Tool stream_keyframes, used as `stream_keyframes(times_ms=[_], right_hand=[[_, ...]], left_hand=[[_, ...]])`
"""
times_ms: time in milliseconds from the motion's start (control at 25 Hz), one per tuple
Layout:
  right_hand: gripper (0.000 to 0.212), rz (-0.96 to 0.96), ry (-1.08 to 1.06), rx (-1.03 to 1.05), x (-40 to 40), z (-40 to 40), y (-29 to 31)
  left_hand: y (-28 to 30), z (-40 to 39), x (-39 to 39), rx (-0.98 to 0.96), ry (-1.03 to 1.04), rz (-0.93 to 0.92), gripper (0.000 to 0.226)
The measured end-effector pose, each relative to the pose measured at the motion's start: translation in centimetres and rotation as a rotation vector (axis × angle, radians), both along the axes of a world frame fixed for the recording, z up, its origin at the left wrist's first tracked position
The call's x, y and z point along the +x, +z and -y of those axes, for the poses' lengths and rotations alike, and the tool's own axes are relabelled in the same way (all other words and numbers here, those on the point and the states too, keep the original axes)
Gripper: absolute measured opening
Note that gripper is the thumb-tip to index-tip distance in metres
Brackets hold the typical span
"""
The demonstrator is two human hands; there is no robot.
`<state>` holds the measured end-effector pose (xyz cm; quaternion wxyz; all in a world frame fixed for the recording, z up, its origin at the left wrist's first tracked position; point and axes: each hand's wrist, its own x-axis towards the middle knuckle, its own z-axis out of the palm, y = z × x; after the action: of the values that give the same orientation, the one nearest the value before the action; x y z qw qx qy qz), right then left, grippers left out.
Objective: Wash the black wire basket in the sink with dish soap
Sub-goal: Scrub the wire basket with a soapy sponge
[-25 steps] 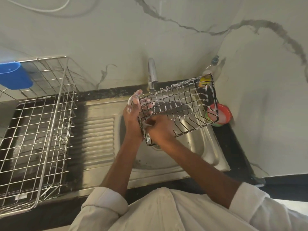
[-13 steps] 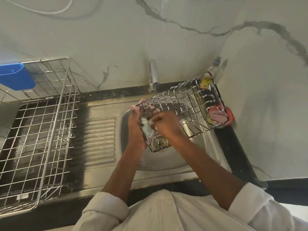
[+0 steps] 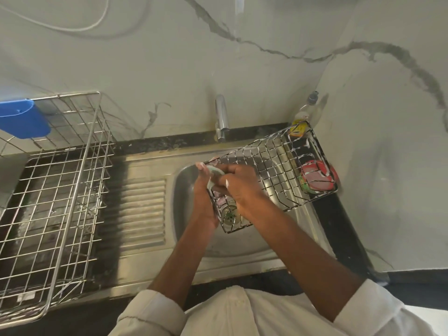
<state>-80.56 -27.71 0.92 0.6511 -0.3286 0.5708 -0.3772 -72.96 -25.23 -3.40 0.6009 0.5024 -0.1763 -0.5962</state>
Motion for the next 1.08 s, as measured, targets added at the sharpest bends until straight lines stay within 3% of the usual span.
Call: stream_keyframes(times_ms=[160,240,320,360,440,520,720,880,1000,1080], right_hand=[[0.017,0.195,-0.364,0.2,-0.3,1.5,-0.7],[0.012,0.054,-0.455,0.244,0.4,2.2,-1.8],[0.006,-0.05,-0.421,0.283,0.8,2.5,-1.9],[0.006,0.033,-0.391,0.335,0.5,2.4,-1.8],[0.019,0.401,-0.342,0.406,-0.6,1.5,-1.6],[0.028,0.566,-0.367,0.417,-1.6,0.7,-1.7],[0.012,0.381,-0.549,0.431,-2.2,3.4,-2.4],[0.01,0.427,-0.53,0.35,-2.7,2.9,-1.7],[0.009,0.412,-0.707,0.379,-3.6,3.0,-3.0],[0.022,0.525,-0.811,0.374,-4.2,3.8,-2.7]], left_hand=[[0.4,0.3,-0.4,-0.011,-0.001,-0.002,0.057],[0.5,0.2,-0.9,-0.007,-0.002,0.019,0.066],[0.8,0.2,-1.4,0.011,-0.048,0.155,0.077],[0.5,0.3,-1.4,0.008,-0.082,0.22,0.07],[0.2,0.5,-1.3,0.005,-0.067,0.271,0.055],[0.1,0.3,-0.7,0.035,0.02,0.263,0.074],[-0.3,-0.2,-0.5,0.086,0.052,0.174,0.092],[-0.3,0.2,0.3,0.068,0.08,0.149,0.091],[0.0,0.2,0.3,0.079,0.075,0.139,0.097],[-0.3,0.1,0.2,0.094,0.061,0.15,0.11]])
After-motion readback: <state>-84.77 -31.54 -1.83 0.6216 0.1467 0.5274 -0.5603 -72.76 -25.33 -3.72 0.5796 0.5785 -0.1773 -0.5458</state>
